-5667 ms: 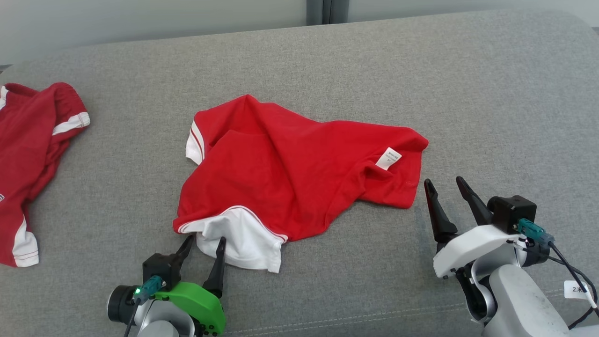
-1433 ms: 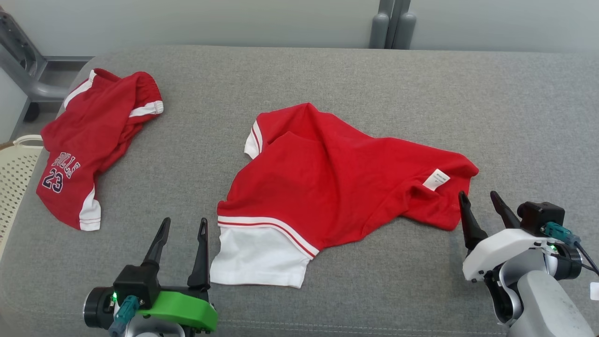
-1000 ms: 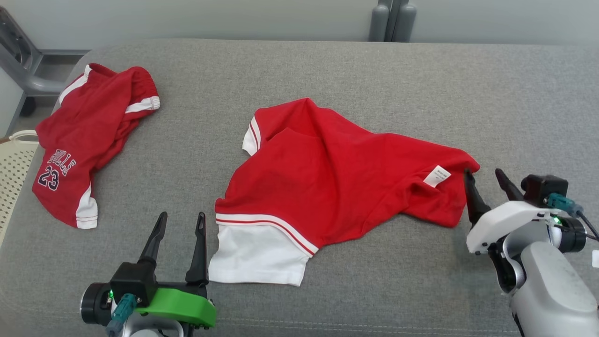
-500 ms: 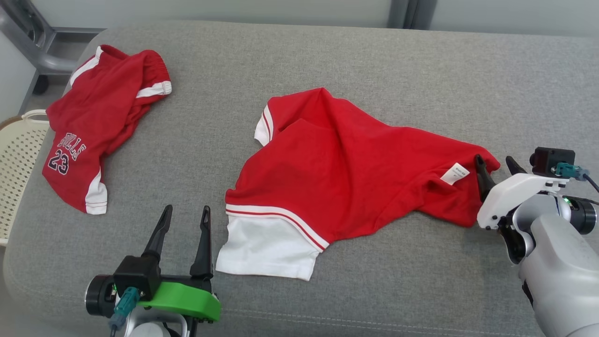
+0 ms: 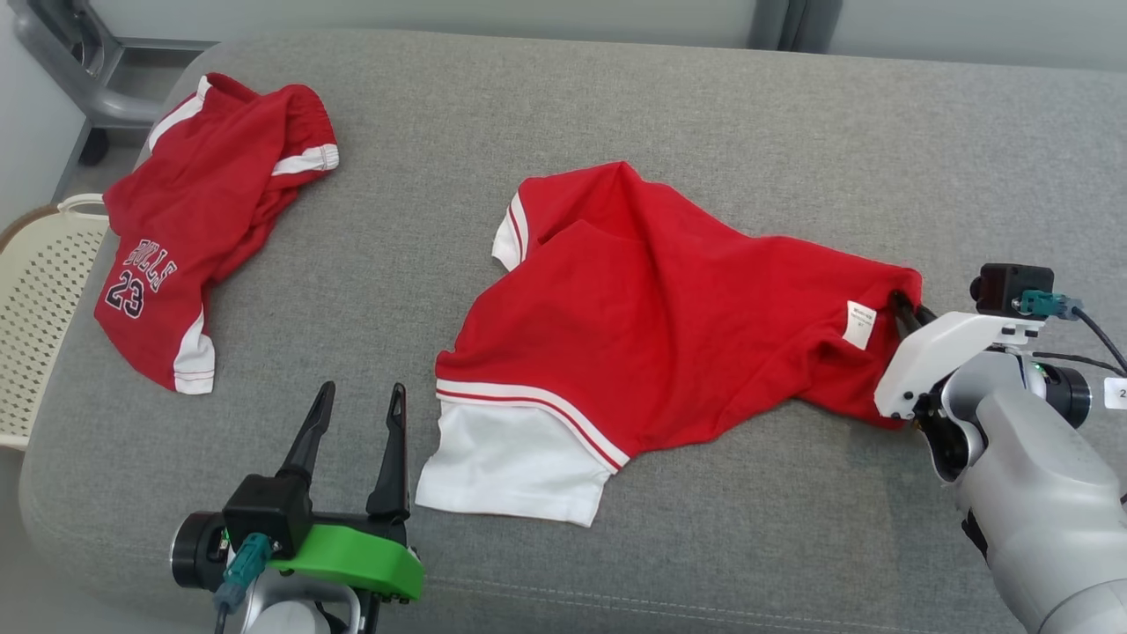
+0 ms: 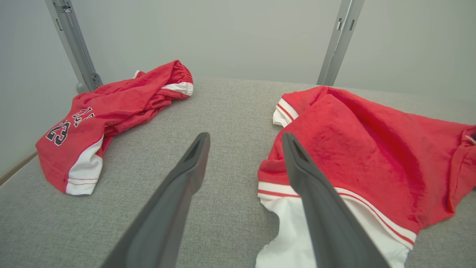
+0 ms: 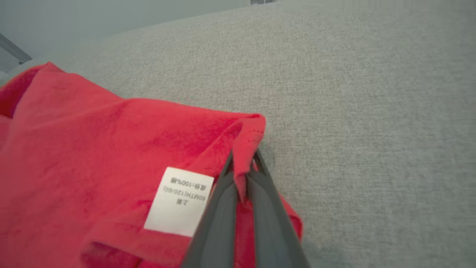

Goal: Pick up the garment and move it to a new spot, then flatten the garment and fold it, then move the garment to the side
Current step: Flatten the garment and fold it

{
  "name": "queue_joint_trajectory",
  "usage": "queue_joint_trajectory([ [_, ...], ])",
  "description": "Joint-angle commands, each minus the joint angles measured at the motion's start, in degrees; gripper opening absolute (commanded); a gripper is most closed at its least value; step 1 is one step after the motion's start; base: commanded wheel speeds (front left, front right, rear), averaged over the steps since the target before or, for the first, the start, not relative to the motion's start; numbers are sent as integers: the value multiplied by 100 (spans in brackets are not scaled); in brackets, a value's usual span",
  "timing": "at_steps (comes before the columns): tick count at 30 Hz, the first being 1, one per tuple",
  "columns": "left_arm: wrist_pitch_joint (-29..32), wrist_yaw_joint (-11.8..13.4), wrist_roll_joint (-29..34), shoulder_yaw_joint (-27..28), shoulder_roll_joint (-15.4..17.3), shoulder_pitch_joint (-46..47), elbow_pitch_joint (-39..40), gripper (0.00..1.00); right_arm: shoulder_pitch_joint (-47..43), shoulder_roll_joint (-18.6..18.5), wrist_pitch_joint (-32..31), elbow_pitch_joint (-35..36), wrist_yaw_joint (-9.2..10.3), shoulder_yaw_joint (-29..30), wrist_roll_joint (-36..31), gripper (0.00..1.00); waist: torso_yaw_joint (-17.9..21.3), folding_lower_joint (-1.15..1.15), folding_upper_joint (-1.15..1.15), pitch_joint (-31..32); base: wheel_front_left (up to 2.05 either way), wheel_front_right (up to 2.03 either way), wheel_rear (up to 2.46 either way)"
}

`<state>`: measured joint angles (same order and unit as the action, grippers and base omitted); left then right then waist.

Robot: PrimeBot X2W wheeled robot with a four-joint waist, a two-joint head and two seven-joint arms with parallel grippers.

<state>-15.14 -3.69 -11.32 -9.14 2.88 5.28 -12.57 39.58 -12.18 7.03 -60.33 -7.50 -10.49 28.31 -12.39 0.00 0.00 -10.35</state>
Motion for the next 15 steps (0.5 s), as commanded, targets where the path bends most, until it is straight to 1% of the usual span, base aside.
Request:
queue_joint_trajectory([
  [1, 2, 33, -43, 8, 4, -41, -29, 100, -1, -55, 107, 98, 2, -128, 185, 0, 44, 0, 0, 102, 0, 0, 0],
  [7, 2, 56, -86, -30, 4, -148, -84, 100, -318, -147, 322, 551, 2, -465, 677, 0, 148, 0, 0, 273, 0, 0, 0],
  [13, 2, 59, -49, 14, 5, -266, -78, 100, -916, -444, 247, 1635, 1, -1038, 1437, 0, 338, 0, 0, 388, 0, 0, 0],
  [15, 2, 47, -27, 25, 5, -274, -77, 100, -1137, -613, 156, 2074, 1, -1196, 1711, 0, 399, 0, 0, 410, 0, 0, 0],
])
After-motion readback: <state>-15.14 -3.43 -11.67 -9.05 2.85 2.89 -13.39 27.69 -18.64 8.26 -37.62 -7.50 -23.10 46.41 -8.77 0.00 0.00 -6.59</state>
